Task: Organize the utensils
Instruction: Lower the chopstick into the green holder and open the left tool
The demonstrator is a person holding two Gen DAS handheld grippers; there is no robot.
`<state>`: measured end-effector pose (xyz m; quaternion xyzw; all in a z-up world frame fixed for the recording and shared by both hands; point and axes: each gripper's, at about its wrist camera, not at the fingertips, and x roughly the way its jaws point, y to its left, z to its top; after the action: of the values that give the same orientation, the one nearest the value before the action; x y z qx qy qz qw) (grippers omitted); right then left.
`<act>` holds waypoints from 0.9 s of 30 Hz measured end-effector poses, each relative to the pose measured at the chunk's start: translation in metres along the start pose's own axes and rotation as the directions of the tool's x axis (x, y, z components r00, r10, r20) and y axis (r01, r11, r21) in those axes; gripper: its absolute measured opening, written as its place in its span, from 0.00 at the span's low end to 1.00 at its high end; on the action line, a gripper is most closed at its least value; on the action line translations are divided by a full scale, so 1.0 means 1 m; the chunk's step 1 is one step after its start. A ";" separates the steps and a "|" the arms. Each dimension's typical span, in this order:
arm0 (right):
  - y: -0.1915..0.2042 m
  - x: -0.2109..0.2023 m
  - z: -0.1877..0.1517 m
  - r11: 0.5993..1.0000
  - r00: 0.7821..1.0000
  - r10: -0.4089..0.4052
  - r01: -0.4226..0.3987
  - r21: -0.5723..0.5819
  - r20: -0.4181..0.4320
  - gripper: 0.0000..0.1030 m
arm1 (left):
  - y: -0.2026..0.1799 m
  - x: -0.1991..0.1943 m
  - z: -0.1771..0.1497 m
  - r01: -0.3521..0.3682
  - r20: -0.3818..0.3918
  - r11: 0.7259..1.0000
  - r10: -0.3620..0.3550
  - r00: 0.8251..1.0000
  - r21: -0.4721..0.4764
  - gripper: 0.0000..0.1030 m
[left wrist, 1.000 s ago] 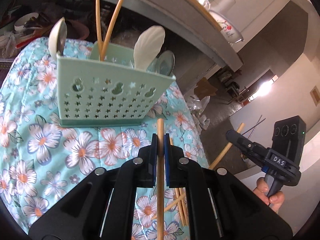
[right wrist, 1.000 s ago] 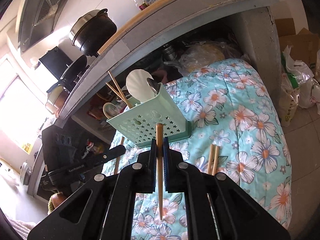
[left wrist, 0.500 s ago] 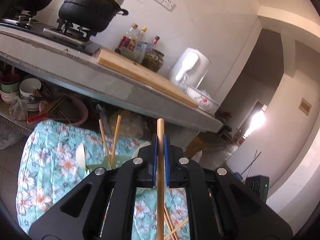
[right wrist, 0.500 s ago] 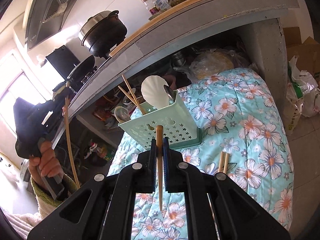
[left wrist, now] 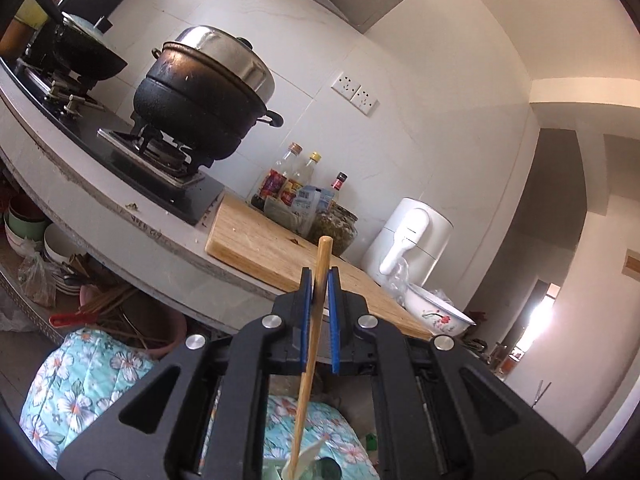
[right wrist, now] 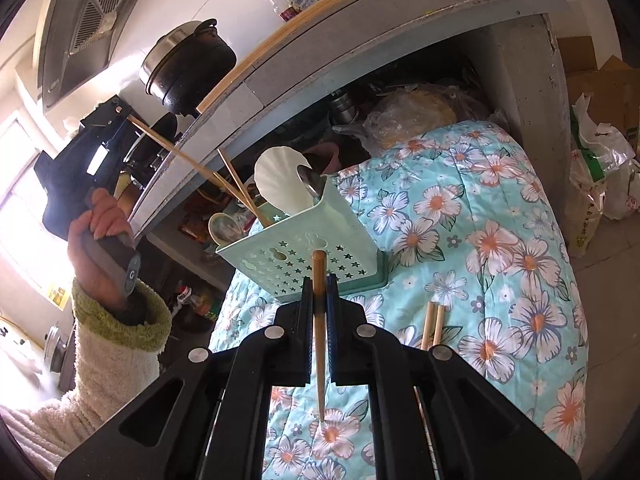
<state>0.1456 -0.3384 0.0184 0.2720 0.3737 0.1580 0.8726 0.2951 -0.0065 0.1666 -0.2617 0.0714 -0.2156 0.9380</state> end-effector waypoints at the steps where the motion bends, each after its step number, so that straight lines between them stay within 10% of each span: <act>1: -0.004 0.002 0.000 1.000 1.000 0.000 0.000 0.007 -0.005 0.06 | 0.001 0.005 -0.002 -0.010 0.004 1.000 0.010 1.000 0.011 0.06; 11: -0.025 0.019 0.008 0.999 1.000 0.012 -0.011 0.053 -0.026 0.06 | 0.023 0.034 -0.024 -0.050 -0.055 0.999 0.050 0.997 0.011 0.06; 27: -0.014 0.022 0.005 0.999 0.999 0.027 -0.027 0.031 -0.026 0.06 | -0.018 -0.032 0.007 0.041 -0.009 0.992 -0.041 0.999 0.115 0.05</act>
<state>0.1649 -0.3404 0.0003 0.2881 0.3837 0.1676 0.8612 0.2620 -0.0027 0.1827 -0.2079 0.0566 -0.2395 0.9467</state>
